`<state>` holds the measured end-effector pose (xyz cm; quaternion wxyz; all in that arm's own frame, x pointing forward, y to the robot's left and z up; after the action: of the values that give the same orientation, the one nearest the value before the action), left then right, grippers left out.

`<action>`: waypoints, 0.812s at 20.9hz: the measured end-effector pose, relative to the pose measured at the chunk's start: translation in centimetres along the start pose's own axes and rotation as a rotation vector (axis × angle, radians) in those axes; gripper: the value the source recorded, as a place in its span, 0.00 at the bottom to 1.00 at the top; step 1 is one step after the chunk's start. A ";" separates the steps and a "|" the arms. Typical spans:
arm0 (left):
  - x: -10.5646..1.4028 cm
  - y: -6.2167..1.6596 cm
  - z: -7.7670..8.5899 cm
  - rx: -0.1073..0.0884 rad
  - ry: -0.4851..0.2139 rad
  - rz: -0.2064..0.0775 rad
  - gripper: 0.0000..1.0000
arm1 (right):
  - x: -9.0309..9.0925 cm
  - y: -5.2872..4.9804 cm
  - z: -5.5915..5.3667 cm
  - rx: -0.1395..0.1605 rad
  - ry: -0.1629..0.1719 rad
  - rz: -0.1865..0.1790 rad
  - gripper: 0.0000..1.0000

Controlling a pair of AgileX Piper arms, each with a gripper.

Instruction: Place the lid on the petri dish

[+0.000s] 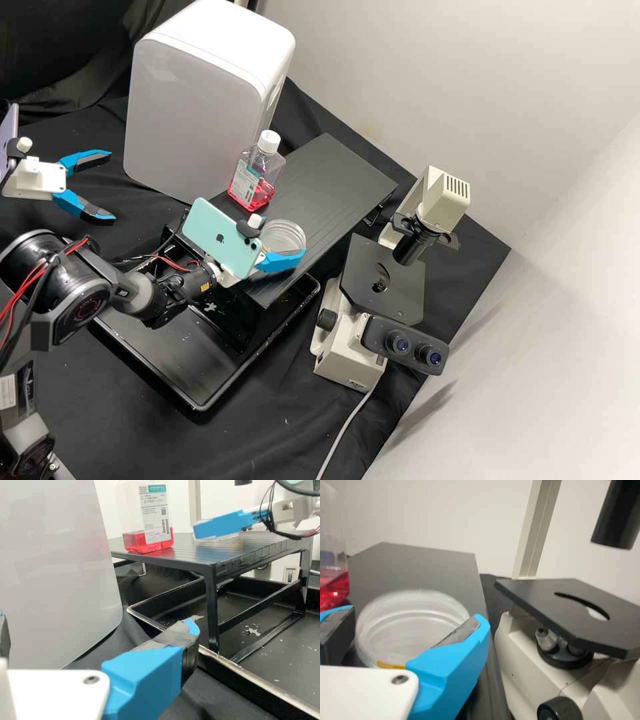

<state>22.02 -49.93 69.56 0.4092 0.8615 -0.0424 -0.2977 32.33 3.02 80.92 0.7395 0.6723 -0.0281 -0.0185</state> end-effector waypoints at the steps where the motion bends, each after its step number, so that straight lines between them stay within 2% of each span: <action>1: 0.0 0.00 0.0 0.000 0.000 0.000 1.00 | 0.0 -0.1 0.1 0.000 -0.006 -0.009 1.00; 3: 0.0 0.00 0.0 0.000 0.000 0.000 1.00 | 0.0 -0.2 0.1 0.000 -0.014 -0.020 1.00; 11: 0.0 0.00 0.0 0.000 0.000 0.000 1.00 | -0.1 -0.2 0.1 0.014 -0.014 -0.020 1.00; 17: 0.0 0.00 0.0 0.000 0.000 0.000 1.00 | -0.6 -0.1 0.1 0.014 -0.014 -0.020 1.00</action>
<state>22.02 -49.93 69.56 0.4092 0.8615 -0.0424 -0.2977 31.77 2.95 80.87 0.7344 0.6775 -0.0268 -0.0304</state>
